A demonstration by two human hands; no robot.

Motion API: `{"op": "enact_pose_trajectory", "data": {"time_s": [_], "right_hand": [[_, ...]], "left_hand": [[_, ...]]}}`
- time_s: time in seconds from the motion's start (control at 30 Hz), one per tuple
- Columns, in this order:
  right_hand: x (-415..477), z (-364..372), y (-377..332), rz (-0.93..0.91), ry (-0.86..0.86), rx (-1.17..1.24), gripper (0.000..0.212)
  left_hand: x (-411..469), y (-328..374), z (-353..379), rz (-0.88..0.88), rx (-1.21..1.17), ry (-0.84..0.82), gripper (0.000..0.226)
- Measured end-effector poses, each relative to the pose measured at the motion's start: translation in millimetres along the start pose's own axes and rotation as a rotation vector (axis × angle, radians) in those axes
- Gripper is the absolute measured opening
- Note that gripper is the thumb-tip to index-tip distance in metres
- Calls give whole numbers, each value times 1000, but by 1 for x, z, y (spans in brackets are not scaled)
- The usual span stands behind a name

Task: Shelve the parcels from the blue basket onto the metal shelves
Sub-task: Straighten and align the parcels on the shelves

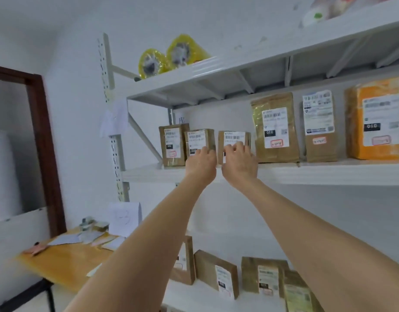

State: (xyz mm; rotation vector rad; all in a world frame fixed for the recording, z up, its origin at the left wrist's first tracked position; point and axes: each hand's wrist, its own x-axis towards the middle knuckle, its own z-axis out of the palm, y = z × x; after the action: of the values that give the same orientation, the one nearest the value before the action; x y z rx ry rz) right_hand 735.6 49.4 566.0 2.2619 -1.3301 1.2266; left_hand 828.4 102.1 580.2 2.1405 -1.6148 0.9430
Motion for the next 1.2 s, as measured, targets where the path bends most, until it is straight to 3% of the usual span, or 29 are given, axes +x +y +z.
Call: {"op": "enact_pose_trajectory", "data": {"time_s": [0.1, 0.3, 0.6, 0.87, 1.03, 1.1, 1.2], "right_hand": [[40, 21, -14, -68, -18, 47, 46], [98, 62, -41, -163, -40, 129, 74], [166, 89, -66, -109, -64, 76, 85], [205, 117, -81, -23, -130, -84, 105], [210, 120, -93, 74, -96, -177, 98], [209, 121, -94, 133, -129, -190, 88], [208, 125, -94, 197, -198, -174, 79]], "left_hand": [[29, -21, 6, -20, 55, 21, 38], [82, -71, 13, -100, 108, 71, 36], [157, -134, 41, -111, 35, 168, 45], [234, -175, 73, 71, -50, 172, 60], [264, -186, 91, 111, -112, 109, 57], [265, -189, 100, 109, -130, -1, 51], [265, -198, 107, 105, -126, -12, 47]]}}
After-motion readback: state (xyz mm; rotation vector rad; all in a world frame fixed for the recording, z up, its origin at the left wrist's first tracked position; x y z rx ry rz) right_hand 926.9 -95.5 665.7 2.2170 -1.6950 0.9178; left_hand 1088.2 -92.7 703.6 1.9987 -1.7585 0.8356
